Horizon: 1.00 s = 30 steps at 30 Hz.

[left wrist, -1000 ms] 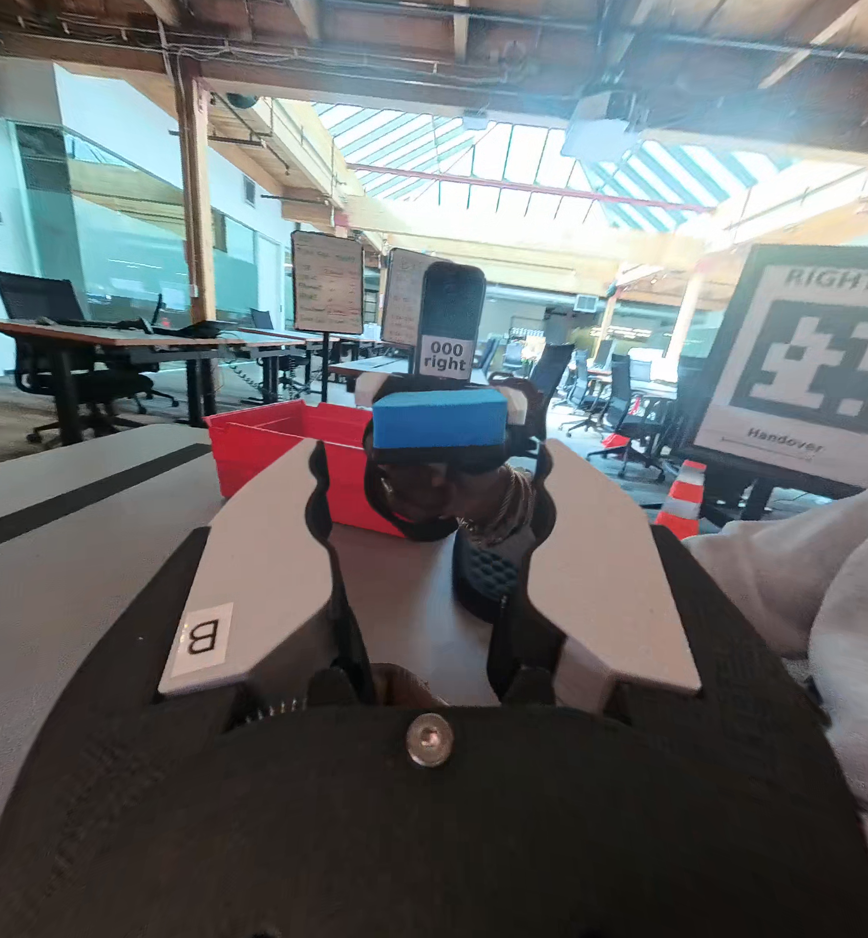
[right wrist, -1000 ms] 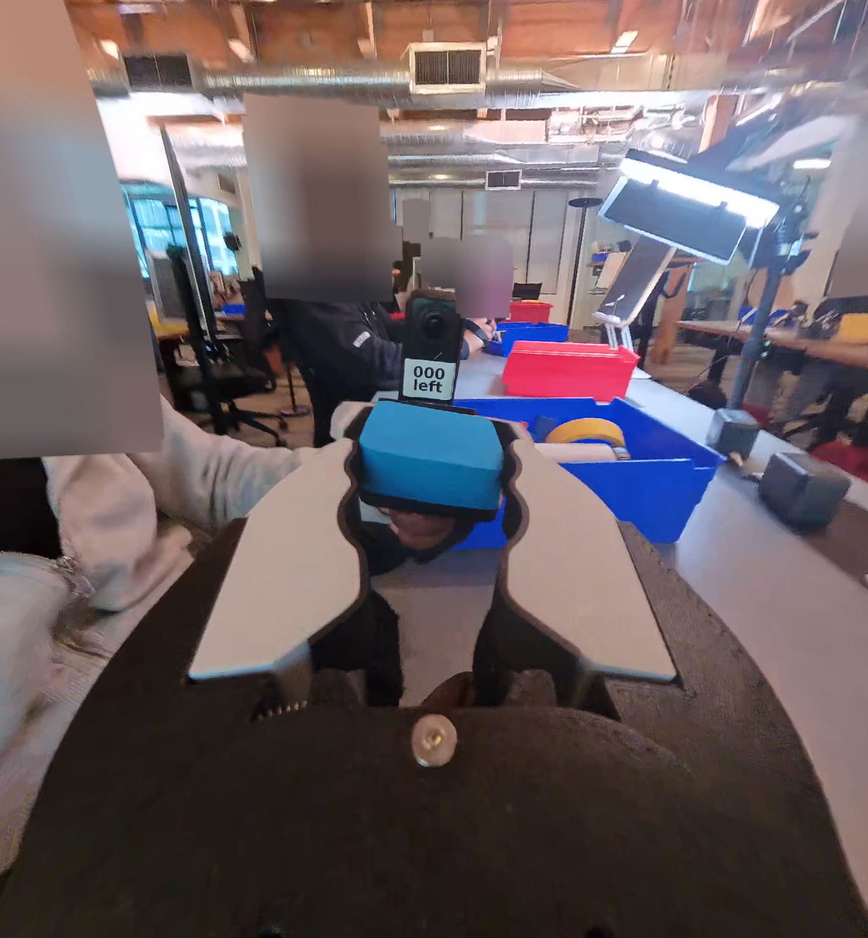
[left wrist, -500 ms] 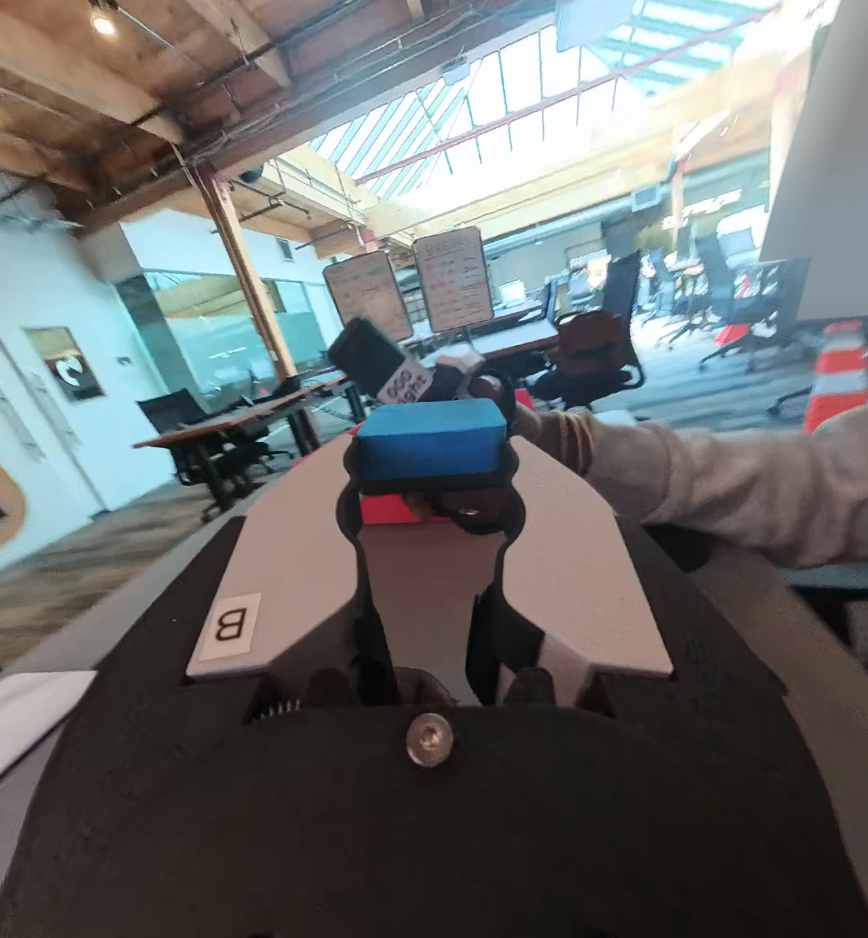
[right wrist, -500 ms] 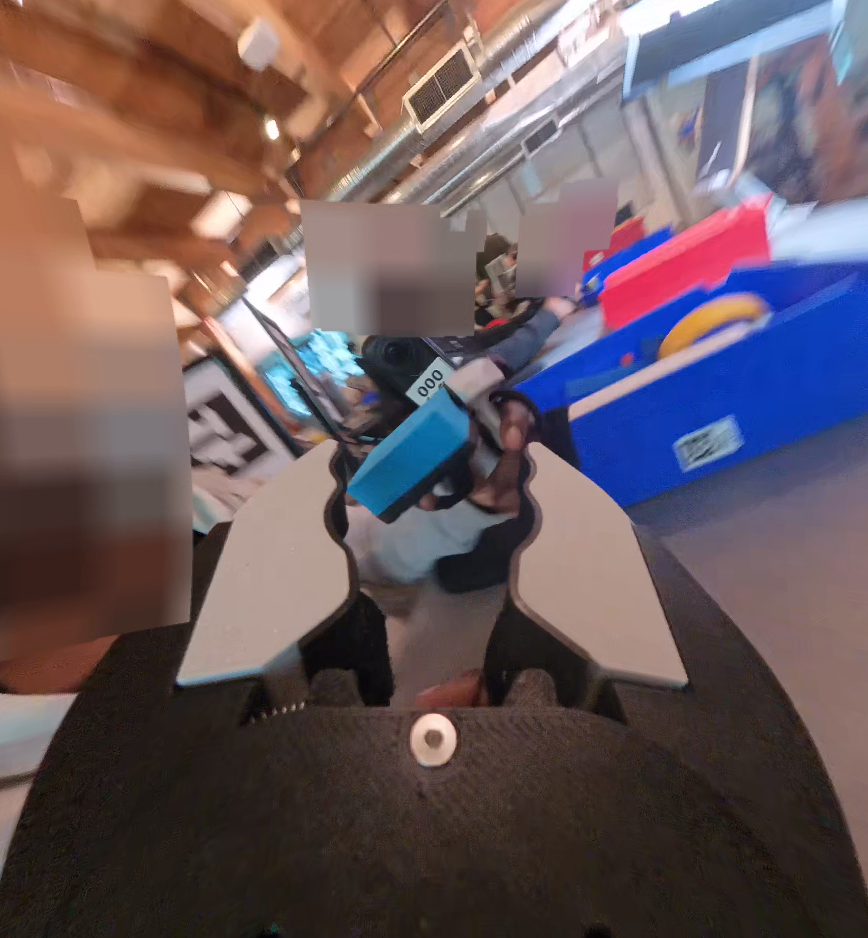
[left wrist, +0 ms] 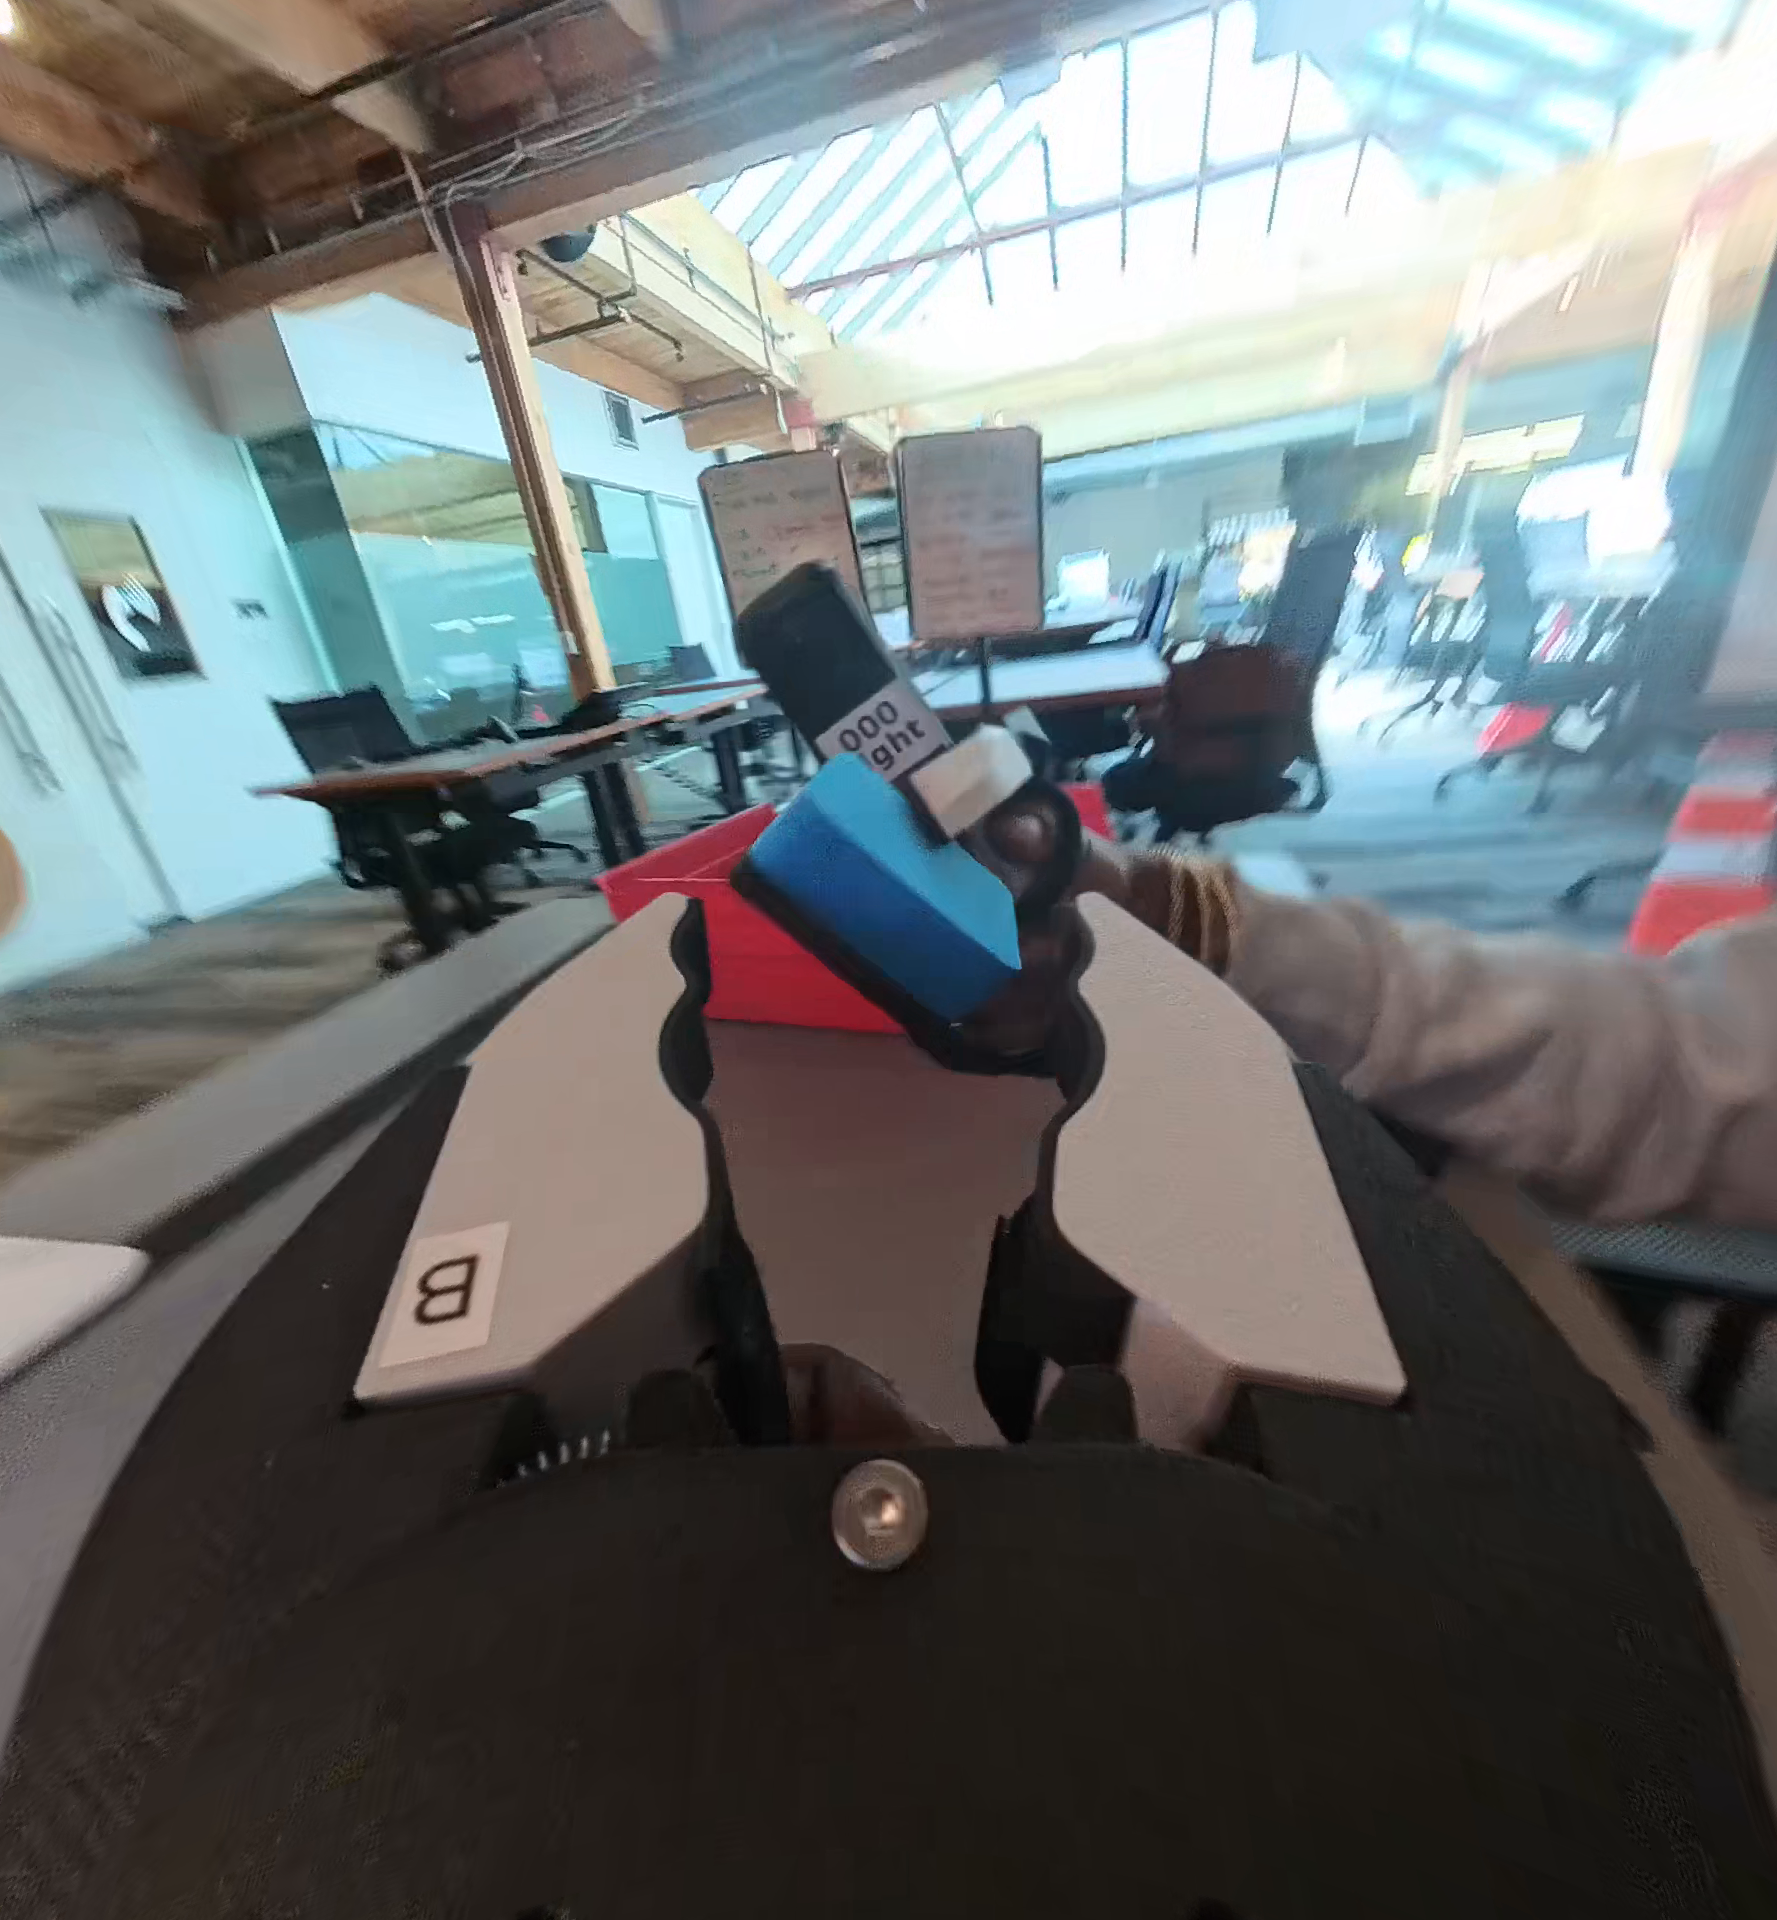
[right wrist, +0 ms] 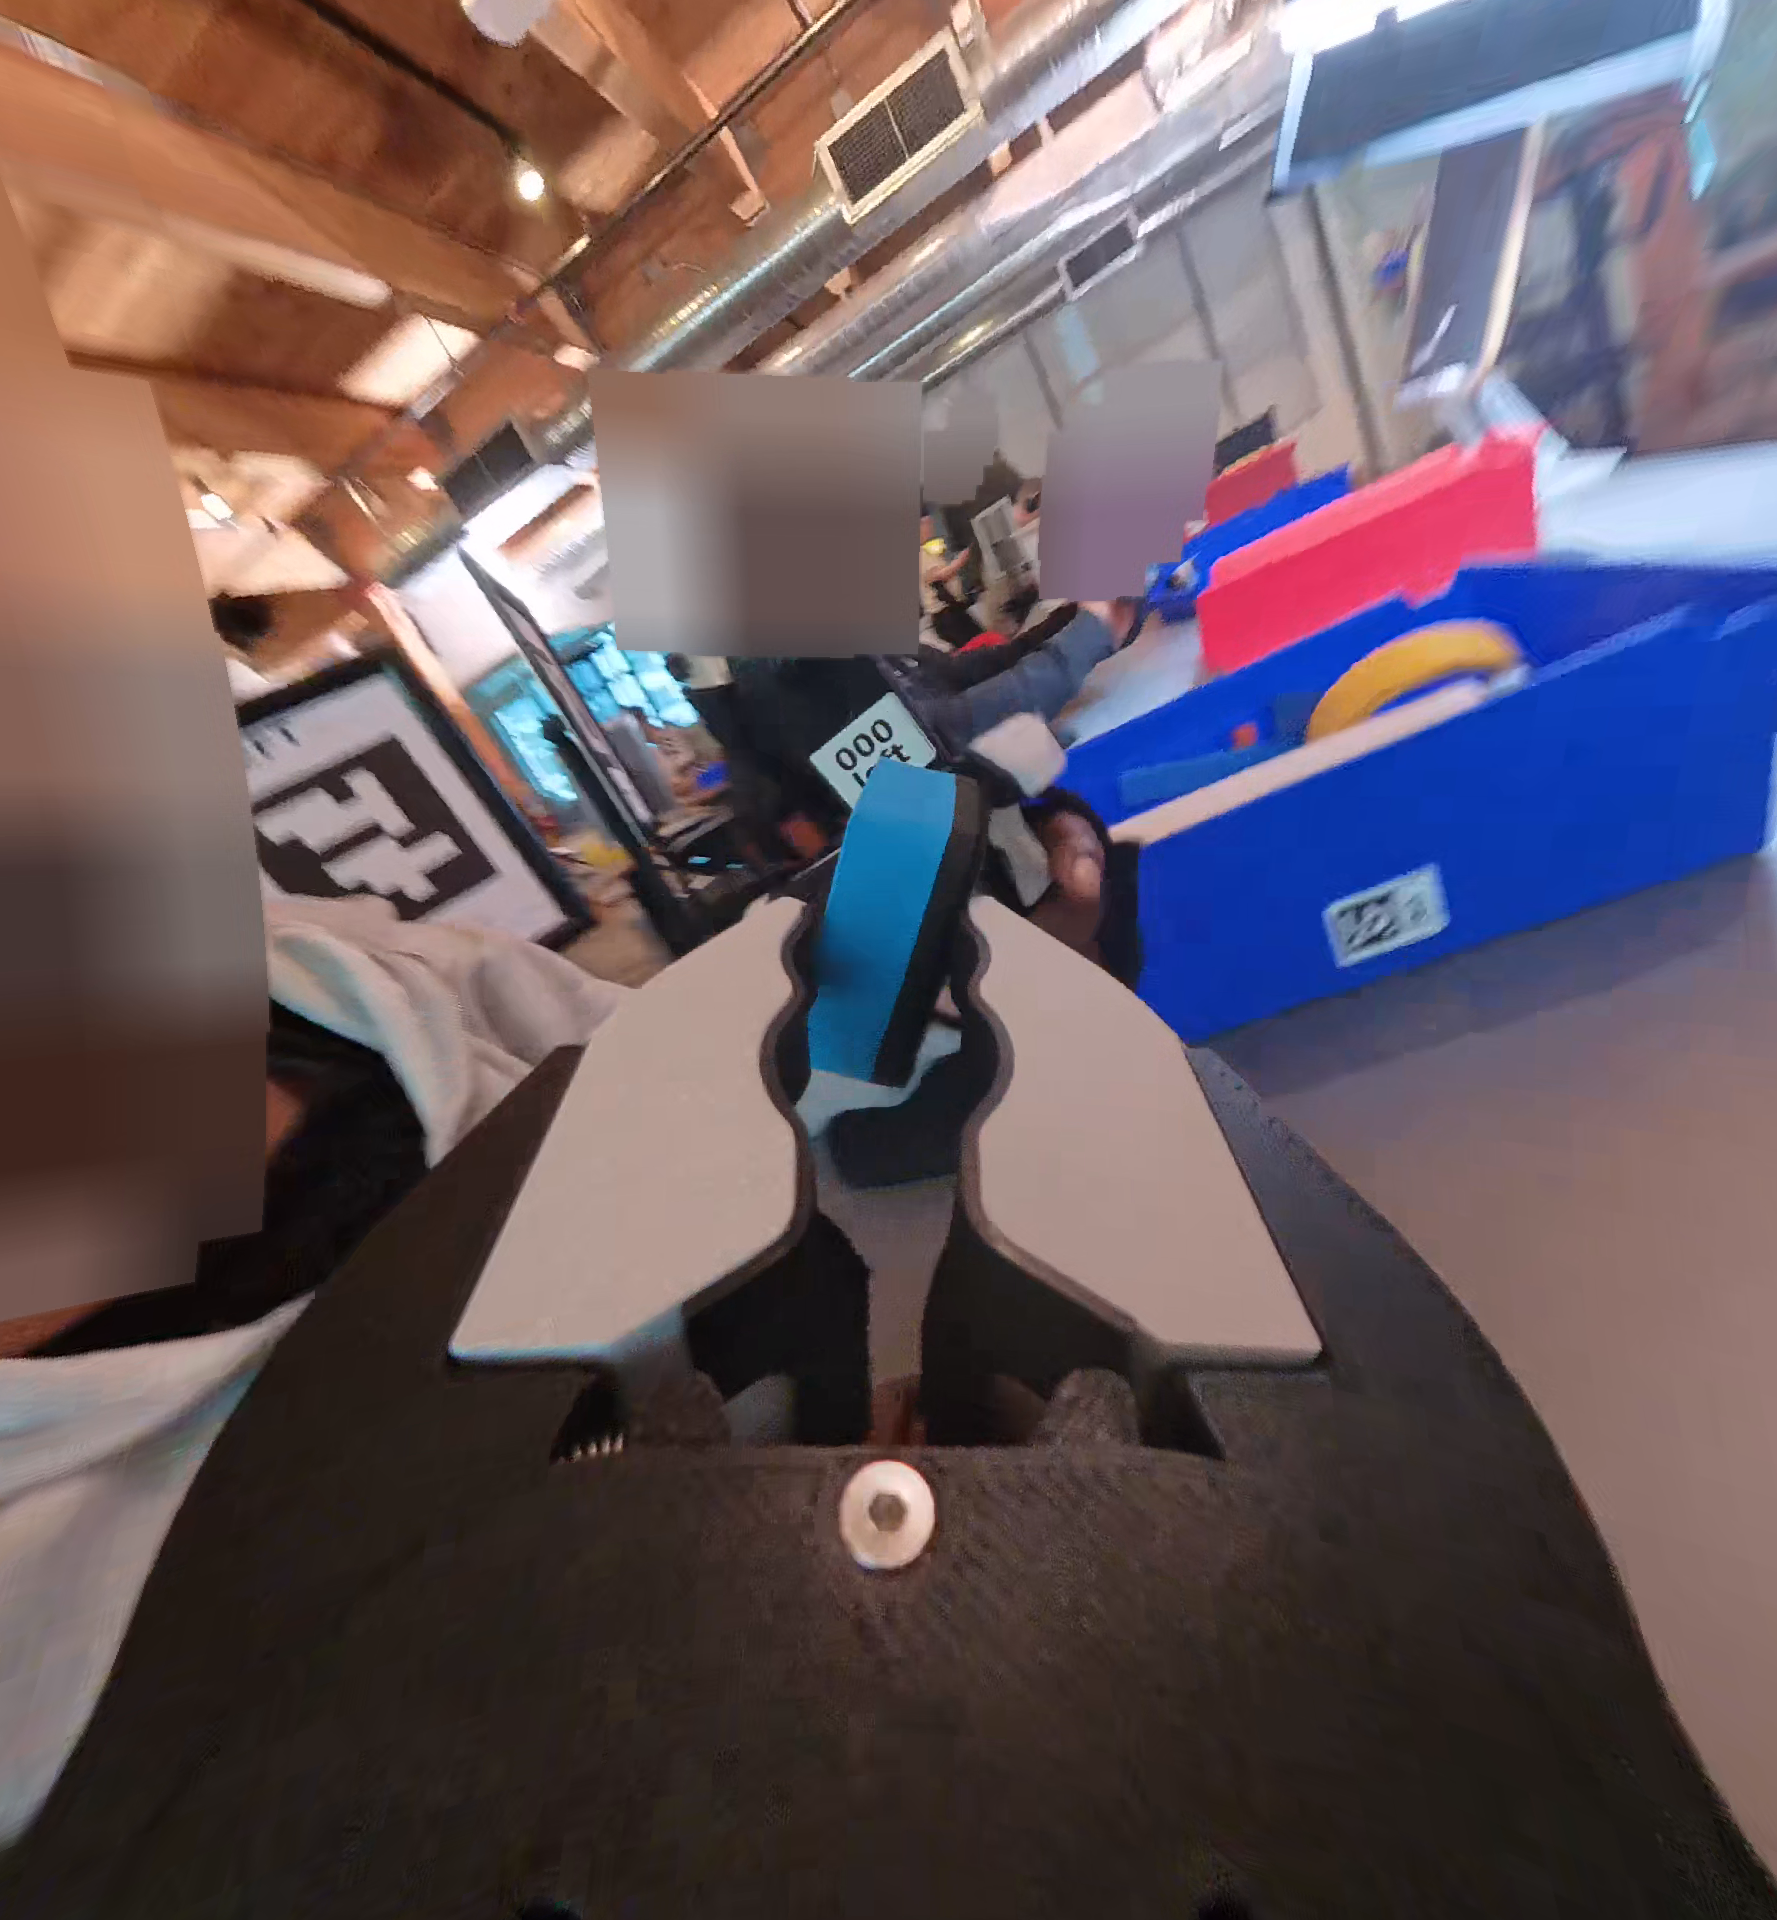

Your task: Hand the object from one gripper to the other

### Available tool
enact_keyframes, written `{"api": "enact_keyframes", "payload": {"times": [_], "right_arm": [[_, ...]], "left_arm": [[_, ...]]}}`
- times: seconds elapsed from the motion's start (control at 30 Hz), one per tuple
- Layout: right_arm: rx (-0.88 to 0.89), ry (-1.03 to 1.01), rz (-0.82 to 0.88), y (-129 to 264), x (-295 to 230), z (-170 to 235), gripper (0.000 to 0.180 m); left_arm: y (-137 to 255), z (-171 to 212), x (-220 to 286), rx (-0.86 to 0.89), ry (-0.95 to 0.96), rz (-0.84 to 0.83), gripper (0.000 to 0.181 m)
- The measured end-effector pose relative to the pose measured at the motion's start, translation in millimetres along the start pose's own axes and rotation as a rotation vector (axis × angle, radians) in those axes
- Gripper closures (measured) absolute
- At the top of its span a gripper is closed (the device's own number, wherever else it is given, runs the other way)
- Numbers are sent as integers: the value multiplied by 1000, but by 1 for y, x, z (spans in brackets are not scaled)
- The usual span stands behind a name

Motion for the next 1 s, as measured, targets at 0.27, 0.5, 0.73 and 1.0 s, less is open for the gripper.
{"api": "enact_keyframes", "payload": {"times": [0.27,0.5,0.73,1.0], "right_arm": [[-40,368,99,-5,-18,-6,156],[-12,198,45,-9,-12,-2,135],[59,-335,-82,-3,13,8,114],[-3,-239,-80,-6,8,9,126]], "left_arm": [[-1,3,-5,49,357,126,133],[3,-1,-3,66,103,75,158],[2,2,7,-70,-366,-15,158],[-1,4,9,-58,-307,-13,149]]}}
Point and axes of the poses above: each gripper's, where its closed fingertips meet, y back along the fingers, z out of its underside, x = y × z across the jaws, the point moved 9 cm from there along y, back along the fingers, and after that the axes turned 4 degrees about y, right-handed, at the moved point
